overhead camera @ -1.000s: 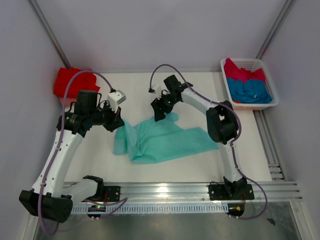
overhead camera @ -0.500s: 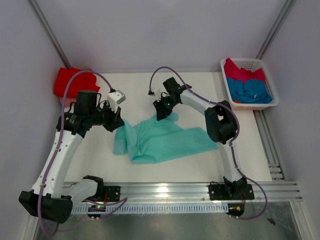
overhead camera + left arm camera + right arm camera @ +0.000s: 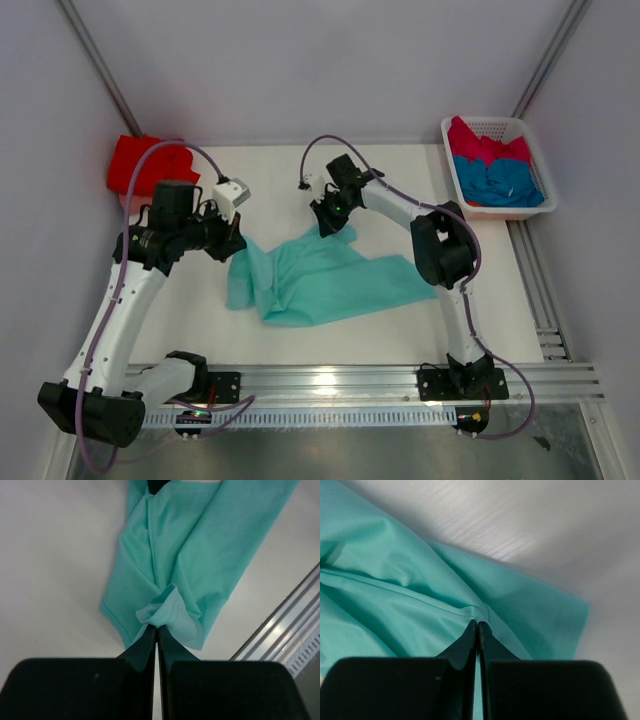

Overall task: Fold and stack the t-shirts
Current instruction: Flatten the tshirt out

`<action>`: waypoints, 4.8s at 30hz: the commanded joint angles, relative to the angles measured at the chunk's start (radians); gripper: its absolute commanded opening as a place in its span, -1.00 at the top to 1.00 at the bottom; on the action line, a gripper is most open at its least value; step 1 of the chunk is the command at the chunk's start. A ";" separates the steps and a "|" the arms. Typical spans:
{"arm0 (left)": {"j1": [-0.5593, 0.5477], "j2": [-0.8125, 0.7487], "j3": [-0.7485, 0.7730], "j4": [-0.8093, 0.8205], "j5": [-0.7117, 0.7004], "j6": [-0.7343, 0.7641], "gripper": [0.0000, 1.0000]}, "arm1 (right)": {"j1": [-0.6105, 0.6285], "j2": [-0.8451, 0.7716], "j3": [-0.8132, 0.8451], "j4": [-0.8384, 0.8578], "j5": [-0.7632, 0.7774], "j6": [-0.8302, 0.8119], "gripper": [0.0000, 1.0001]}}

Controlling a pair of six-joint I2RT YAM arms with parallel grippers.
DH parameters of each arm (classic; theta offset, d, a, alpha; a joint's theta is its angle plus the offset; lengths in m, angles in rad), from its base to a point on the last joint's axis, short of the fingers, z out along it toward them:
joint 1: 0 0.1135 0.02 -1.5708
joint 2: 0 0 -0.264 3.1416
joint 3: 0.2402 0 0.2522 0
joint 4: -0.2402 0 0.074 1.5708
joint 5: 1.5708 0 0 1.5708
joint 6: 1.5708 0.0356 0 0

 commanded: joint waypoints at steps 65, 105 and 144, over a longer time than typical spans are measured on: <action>0.002 0.232 0.736 0.506 -0.781 -0.128 1.00 | -0.034 -0.973 0.147 0.456 1.207 -0.241 0.94; 0.002 -0.216 0.632 0.145 -0.365 -0.206 1.00 | -0.049 -1.433 -0.073 0.163 1.070 -0.067 0.94; 0.150 -0.631 0.877 -0.257 0.245 -0.100 1.00 | -0.260 -1.746 0.138 -0.208 0.144 0.153 0.94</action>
